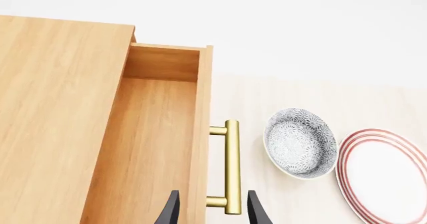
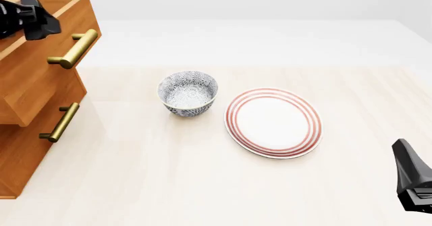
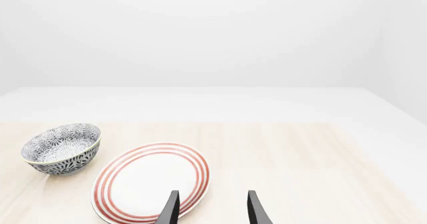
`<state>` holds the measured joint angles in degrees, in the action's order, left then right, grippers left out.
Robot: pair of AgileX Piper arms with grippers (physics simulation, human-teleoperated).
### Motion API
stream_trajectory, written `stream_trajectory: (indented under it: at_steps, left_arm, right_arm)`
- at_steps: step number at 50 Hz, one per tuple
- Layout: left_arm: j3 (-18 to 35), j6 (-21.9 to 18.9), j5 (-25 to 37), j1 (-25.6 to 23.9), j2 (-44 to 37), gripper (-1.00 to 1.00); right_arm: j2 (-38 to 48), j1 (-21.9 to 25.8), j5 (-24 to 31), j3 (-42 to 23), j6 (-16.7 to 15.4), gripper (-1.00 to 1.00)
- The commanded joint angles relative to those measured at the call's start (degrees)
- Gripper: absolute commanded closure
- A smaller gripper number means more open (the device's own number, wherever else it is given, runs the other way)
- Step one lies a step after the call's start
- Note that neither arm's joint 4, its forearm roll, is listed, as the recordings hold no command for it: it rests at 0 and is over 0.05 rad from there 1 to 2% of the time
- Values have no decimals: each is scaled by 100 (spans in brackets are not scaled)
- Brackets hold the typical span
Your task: Open the top drawer of the cabinet.
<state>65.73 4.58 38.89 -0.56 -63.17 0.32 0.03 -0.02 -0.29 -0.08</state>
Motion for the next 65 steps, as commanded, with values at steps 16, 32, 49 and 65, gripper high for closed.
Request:
stream_trajectory:
  at_steps: [16, 32, 49, 65]
  left_arm:
    - [-197, -33, -199, -16, -157, -100]
    - [-274, -31, -302, -65, -273, -100]
    - [-301, -25, -336, -226, -408, -100]
    - [-283, -23, -325, -402, -507, -100]
  right_arm:
    - [-5, -1, 2, 3, 0, -100]
    - [-6, -1, 2, 4, 0, -100]
    - [-5, 0, 2, 4, 2, -100]
    - [-6, -1, 1, 4, 2, -100]
